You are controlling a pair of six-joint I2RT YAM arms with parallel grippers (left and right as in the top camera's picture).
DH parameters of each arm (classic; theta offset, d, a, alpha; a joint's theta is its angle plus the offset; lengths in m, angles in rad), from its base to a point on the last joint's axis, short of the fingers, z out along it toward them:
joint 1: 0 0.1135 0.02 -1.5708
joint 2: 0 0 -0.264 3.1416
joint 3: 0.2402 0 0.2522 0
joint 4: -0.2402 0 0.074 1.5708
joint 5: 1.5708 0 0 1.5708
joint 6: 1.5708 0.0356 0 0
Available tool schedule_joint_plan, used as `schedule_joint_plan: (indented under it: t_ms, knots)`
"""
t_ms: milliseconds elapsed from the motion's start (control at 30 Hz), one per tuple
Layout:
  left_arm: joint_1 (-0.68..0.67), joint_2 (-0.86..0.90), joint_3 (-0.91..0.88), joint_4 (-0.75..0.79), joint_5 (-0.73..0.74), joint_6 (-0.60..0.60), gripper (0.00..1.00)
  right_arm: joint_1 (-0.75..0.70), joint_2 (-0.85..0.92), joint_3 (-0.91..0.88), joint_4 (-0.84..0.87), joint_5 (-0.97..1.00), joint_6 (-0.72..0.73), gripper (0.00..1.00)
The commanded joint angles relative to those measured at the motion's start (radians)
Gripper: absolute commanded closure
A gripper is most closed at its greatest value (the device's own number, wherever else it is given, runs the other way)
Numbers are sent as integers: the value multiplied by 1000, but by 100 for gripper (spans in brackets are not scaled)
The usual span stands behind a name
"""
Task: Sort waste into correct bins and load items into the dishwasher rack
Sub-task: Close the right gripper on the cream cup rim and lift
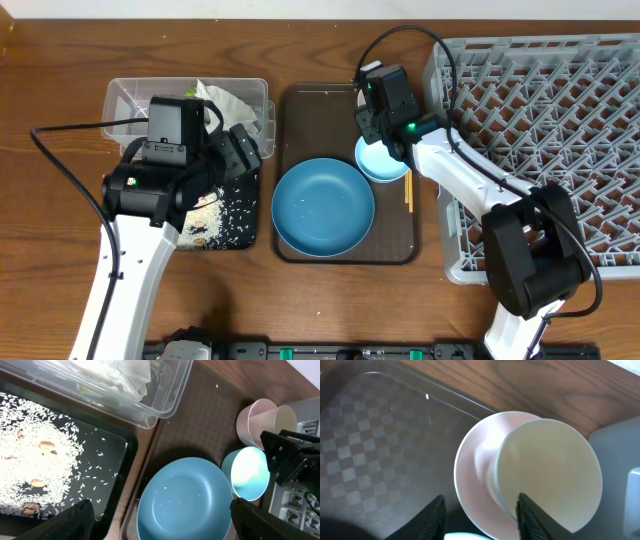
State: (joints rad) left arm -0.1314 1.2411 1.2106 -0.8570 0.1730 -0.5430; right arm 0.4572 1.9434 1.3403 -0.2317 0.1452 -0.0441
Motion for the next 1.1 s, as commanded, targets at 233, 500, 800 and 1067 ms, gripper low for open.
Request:
schedule_joint_plan:
  t_ms: [233, 500, 800, 1067]
  knots:
    - [5, 5, 22, -2, -6, 7, 10, -14, 6, 0, -26, -3, -34, 63]
    - [5, 5, 22, -2, -6, 7, 10, -21, 6, -4, -11, 5, -44, 64]
    - [5, 5, 22, -2, -6, 7, 10, -32, 6, -8, -15, 9, -44, 72]
    - [5, 5, 22, -2, -6, 6, 10, -48, 6, -8, -14, 8, -44, 72]
